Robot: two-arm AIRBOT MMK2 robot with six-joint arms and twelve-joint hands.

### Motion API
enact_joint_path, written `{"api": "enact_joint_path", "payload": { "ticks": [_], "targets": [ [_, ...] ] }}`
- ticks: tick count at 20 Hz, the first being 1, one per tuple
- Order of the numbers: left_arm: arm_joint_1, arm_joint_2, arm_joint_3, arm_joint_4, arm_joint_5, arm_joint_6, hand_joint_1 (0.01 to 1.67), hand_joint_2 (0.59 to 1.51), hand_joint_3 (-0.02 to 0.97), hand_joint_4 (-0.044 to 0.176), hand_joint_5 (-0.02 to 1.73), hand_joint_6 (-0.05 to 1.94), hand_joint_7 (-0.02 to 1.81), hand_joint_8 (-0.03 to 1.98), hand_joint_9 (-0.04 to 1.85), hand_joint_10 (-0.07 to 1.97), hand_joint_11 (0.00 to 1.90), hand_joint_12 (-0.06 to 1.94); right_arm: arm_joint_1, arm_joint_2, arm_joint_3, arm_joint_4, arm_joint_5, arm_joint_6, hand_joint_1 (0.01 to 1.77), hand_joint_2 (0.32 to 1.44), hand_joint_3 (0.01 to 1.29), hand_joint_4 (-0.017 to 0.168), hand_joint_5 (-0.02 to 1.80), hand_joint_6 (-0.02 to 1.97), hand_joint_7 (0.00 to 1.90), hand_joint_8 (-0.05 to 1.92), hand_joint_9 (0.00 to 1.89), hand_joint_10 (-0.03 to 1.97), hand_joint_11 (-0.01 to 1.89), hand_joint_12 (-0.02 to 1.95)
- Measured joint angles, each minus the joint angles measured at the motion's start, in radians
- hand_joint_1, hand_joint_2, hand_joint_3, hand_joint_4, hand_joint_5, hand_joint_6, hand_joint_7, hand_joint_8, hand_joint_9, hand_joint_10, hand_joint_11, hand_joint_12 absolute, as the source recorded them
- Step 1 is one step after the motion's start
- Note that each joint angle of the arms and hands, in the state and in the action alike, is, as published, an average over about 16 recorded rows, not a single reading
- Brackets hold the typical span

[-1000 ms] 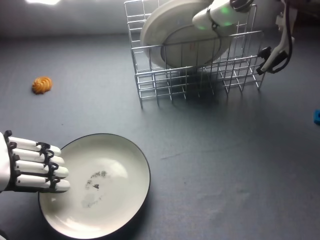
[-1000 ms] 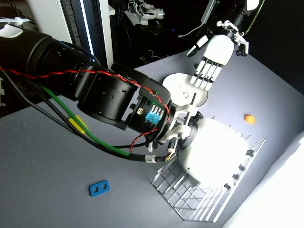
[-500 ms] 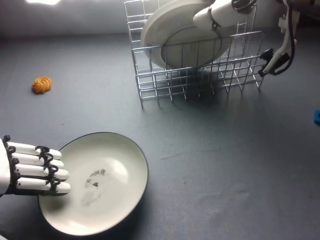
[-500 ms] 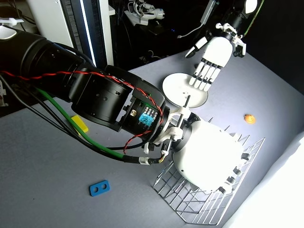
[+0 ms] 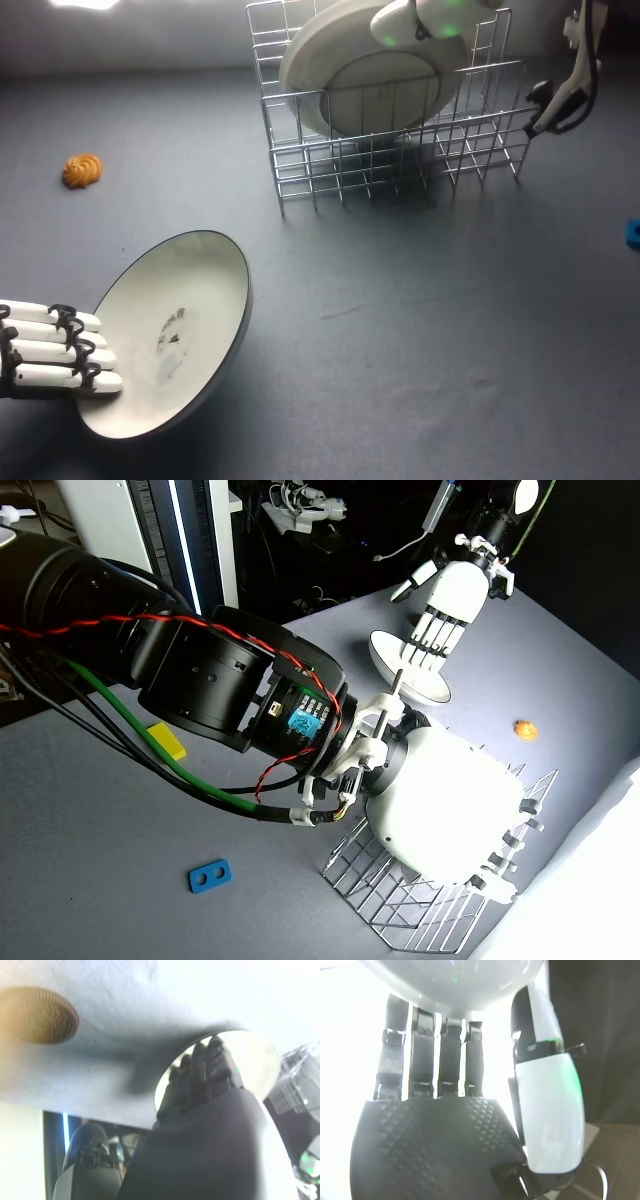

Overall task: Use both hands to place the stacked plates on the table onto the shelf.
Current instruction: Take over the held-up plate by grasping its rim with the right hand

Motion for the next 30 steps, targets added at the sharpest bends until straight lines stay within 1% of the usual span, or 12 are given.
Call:
{"api": "enact_joint_path", "payload": {
  "ticks": [2,5,8,11,13,15,17,20,22,26,30],
  "targets": [
    [0.009,-0.001,0.002,-0.009,-0.002,0.000,0.02,1.163,0.021,-0.003,0.01,0.00,0.02,-0.01,0.02,0.01,0.01,-0.03,0.019,0.007,-0.016,-0.042,0.001,0.000,0.97,1.08,0.01,-0.003,0.71,0.11,0.82,0.02,0.72,0.11,0.23,1.24],
    [0.017,-0.001,0.004,-0.019,-0.004,0.000,0.02,1.164,0.020,-0.002,0.01,0.00,0.01,-0.01,0.02,0.01,0.01,-0.03,0.048,0.016,-0.053,-0.126,0.004,-0.005,0.95,1.06,0.01,-0.003,0.68,0.08,0.76,0.02,0.69,0.08,0.18,1.22],
    [0.021,-0.001,0.004,-0.023,-0.006,0.000,0.02,1.165,0.020,-0.002,0.01,0.00,0.01,-0.01,0.02,0.01,0.01,-0.03,0.070,0.026,-0.111,-0.242,0.010,-0.022,0.91,1.05,0.01,-0.003,0.59,0.06,0.67,0.02,0.62,0.06,0.14,1.15],
    [0.021,-0.001,0.004,-0.024,-0.007,0.000,0.02,1.164,0.021,-0.002,0.01,0.00,0.01,-0.01,0.02,0.01,0.01,-0.03,0.068,0.035,-0.191,-0.378,0.031,-0.066,0.88,1.04,0.01,-0.003,0.48,0.05,0.56,0.02,0.53,0.04,0.10,1.02],
    [0.021,-0.001,0.004,-0.025,-0.008,0.000,0.02,1.163,0.021,-0.002,0.01,0.00,0.01,-0.01,0.02,0.01,0.01,-0.03,0.055,0.039,-0.246,-0.465,0.049,-0.098,0.87,1.03,0.01,-0.001,0.40,0.04,0.46,0.02,0.44,0.03,0.07,0.89],
    [0.021,-0.001,0.004,-0.025,-0.008,0.000,0.02,1.162,0.021,-0.002,0.01,0.00,0.01,-0.01,0.02,0.01,0.01,-0.03,0.032,0.040,-0.298,-0.543,0.067,-0.135,0.89,1.01,0.01,0.000,0.32,0.04,0.37,0.02,0.36,0.03,0.05,0.76],
    [0.021,-0.001,0.004,-0.025,-0.008,0.000,0.02,1.162,0.021,-0.002,0.01,0.00,0.02,-0.01,0.02,0.01,0.01,-0.03,-0.002,0.036,-0.344,-0.609,0.084,-0.174,0.92,0.98,0.01,0.001,0.23,0.04,0.29,0.02,0.28,0.02,0.04,0.65],
    [0.021,-0.001,0.004,-0.025,-0.008,0.000,0.02,1.161,0.021,-0.002,0.01,0.01,0.02,-0.01,0.02,0.01,0.01,-0.03,-0.065,0.022,-0.398,-0.686,0.106,-0.231,0.96,0.95,0.01,0.002,0.12,0.04,0.16,0.02,0.17,0.02,0.02,0.49],
    [0.021,-0.001,0.004,-0.026,-0.008,0.000,0.02,1.160,0.021,-0.002,0.01,0.01,0.02,-0.01,0.02,0.01,0.01,-0.03,-0.110,0.009,-0.422,-0.719,0.120,-0.266,0.98,0.94,0.01,0.003,0.07,0.04,0.10,0.02,0.10,0.01,0.02,0.38],
    [0.021,-0.001,0.004,-0.026,-0.008,0.000,0.02,1.160,0.021,-0.002,0.01,0.01,0.02,-0.01,0.02,0.01,0.01,-0.03,-0.184,-0.030,-0.427,-0.740,0.135,-0.309,1.05,0.90,0.01,0.005,0.03,0.04,0.02,0.02,0.03,0.01,0.02,0.27],
    [0.021,-0.001,0.004,-0.026,-0.008,0.000,0.02,1.162,0.021,-0.002,0.01,0.01,0.02,-0.01,0.02,0.01,0.01,-0.03,-0.231,-0.081,-0.405,-0.742,0.131,-0.338,1.10,0.89,0.01,0.004,0.02,0.04,0.01,0.02,0.02,0.02,0.02,0.29]
  ]
}}
